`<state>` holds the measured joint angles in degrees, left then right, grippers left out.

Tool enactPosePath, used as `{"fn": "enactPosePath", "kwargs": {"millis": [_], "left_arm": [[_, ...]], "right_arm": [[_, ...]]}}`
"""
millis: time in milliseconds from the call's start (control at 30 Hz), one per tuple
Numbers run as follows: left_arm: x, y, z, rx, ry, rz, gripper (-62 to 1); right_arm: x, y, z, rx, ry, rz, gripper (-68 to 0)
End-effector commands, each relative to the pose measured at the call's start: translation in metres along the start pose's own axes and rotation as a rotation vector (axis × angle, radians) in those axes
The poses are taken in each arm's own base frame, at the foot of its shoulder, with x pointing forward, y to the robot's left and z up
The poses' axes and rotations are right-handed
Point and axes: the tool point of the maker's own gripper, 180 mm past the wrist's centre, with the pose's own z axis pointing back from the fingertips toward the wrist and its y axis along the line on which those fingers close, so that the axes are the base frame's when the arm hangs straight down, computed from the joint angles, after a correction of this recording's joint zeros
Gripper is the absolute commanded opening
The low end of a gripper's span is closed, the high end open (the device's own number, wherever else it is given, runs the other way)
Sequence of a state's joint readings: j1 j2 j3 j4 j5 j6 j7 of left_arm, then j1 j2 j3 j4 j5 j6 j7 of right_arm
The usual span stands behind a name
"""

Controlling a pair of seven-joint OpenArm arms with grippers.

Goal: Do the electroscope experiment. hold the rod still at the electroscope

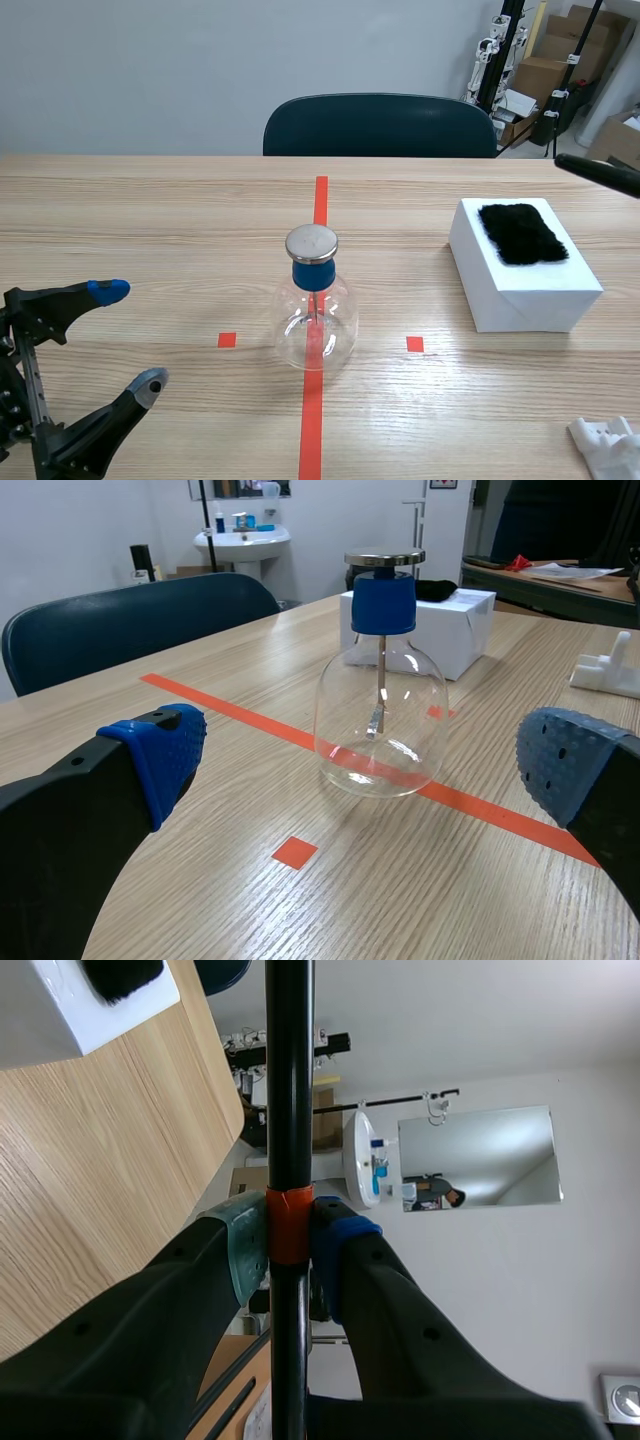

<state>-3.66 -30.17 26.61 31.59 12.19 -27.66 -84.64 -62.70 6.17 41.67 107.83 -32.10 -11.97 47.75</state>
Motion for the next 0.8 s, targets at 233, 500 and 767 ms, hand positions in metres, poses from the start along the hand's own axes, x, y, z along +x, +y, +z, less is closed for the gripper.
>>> {"fn": "enactPosePath", "kwargs": {"millis": [233,500,767], "left_arm": [[0.0069,0.0032,-0.0013,0.002,-0.027,-0.009,1.4],[0.0069,0.0032,-0.0013,0.002,-0.027,-0.009,1.4],[0.0069,0.0032,-0.0013,0.002,-0.027,-0.009,1.4]], "right_arm": [[-0.0015,-0.0083,-0.0018,-0.033,-0.001,0.012,-67.1],[-0.0015,-0.0083,-0.0018,-0.033,-0.001,0.012,-67.1],[-0.0016,-0.0083,-0.0018,-0.033,0.0,0.012,-67.1]]}}
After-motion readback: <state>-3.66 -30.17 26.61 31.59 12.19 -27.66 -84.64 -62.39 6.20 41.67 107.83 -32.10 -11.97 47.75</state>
